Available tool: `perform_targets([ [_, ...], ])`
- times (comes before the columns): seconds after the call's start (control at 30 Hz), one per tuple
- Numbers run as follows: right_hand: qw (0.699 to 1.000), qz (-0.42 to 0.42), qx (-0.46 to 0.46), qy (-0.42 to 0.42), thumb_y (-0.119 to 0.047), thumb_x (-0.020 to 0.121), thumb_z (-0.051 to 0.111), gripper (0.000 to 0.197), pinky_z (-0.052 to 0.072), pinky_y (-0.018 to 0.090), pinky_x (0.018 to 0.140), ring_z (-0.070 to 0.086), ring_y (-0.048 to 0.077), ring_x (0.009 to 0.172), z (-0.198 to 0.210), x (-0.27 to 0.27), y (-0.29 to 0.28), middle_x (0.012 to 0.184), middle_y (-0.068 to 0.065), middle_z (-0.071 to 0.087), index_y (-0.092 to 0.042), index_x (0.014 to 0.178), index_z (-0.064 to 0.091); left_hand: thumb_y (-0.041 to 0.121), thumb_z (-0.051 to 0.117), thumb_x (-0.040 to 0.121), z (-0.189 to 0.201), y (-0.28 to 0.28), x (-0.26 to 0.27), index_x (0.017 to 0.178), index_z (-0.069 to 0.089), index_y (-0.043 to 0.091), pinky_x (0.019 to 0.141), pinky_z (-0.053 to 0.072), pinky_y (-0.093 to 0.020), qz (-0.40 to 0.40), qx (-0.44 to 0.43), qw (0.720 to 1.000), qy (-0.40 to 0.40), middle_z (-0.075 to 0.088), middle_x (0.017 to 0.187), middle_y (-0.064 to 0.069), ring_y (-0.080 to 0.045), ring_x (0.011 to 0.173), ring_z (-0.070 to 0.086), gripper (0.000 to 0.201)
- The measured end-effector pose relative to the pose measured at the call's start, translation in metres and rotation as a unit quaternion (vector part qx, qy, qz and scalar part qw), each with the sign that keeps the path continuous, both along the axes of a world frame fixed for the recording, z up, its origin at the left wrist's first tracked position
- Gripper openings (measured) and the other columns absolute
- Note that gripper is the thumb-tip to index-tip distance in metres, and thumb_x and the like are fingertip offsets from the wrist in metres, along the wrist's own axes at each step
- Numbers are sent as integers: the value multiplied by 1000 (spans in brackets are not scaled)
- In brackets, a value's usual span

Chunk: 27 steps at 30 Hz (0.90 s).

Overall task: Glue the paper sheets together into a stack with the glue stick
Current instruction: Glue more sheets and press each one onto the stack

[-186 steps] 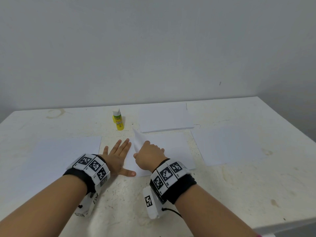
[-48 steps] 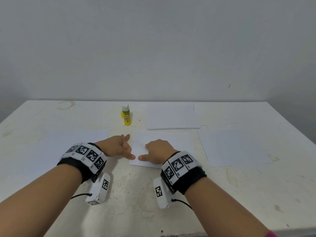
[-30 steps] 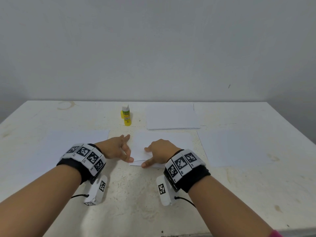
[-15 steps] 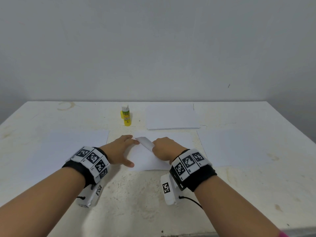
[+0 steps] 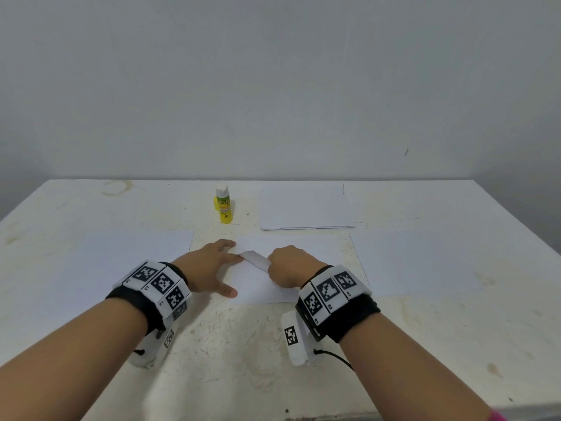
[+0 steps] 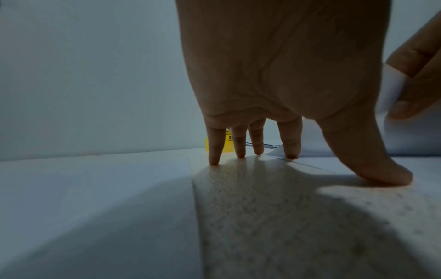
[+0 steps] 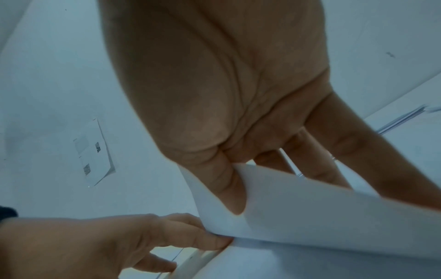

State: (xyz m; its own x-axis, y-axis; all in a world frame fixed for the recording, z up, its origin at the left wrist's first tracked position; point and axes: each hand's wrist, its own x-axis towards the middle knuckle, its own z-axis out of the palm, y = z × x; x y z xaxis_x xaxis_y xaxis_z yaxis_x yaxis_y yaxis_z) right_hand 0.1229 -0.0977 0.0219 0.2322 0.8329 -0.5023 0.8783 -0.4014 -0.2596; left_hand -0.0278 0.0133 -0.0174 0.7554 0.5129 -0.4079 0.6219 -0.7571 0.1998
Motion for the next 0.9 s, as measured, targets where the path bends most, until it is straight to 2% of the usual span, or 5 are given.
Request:
perform_targets([
  [0.4, 1000, 0, 7, -6, -11, 95, 36, 31, 29, 23, 51, 37, 15, 57, -7, 0, 5, 67, 3, 41, -11, 64, 38, 41, 81, 71, 1, -3, 1, 147, 30, 19, 112, 25, -29, 48, -33, 996, -65, 20, 155, 5, -14, 139, 27, 94],
  [0.5, 1000, 18, 8, 0, -18, 92, 47, 19, 45, 24, 64, 58, 21, 82, -8, 2, 5, 91, 5, 61, -6, 87, 61, 36, 85, 67, 1, -5, 1, 136, 27, 19, 100, 38, -29, 76, -49, 992, -86, 33, 141, 2, -19, 122, 43, 92],
  [0.6, 999, 49, 6, -9, -39, 83, 69, 52, 47, 31, 92, 56, 22, 115, -6, 3, 1, 124, 3, 61, -10, 126, 59, 31, 88, 63, 2, -2, -2, 129, 21, 24, 96, 44, -32, 83, -75, 987, -111, 28, 133, 6, -22, 116, 46, 94],
  [0.73, 998, 65, 5, -20, -49, 71, 79, 75, 47, 34, 97, 55, 22, 117, -6, 4, 0, 128, 4, 59, -11, 130, 54, 33, 82, 73, 2, 1, -3, 140, 34, 30, 112, 24, -30, 6, -54, 997, -59, 17, 153, 3, -19, 141, 24, 83],
  [0.9, 998, 60, 19, -23, -45, 77, 76, 66, 47, 35, 96, 56, 23, 116, -8, 2, -1, 128, 4, 59, -11, 129, 55, 38, 77, 77, 1, 5, -6, 141, 36, 33, 114, 18, -29, -2, -49, 997, -56, 15, 158, 3, -15, 143, 19, 76],
])
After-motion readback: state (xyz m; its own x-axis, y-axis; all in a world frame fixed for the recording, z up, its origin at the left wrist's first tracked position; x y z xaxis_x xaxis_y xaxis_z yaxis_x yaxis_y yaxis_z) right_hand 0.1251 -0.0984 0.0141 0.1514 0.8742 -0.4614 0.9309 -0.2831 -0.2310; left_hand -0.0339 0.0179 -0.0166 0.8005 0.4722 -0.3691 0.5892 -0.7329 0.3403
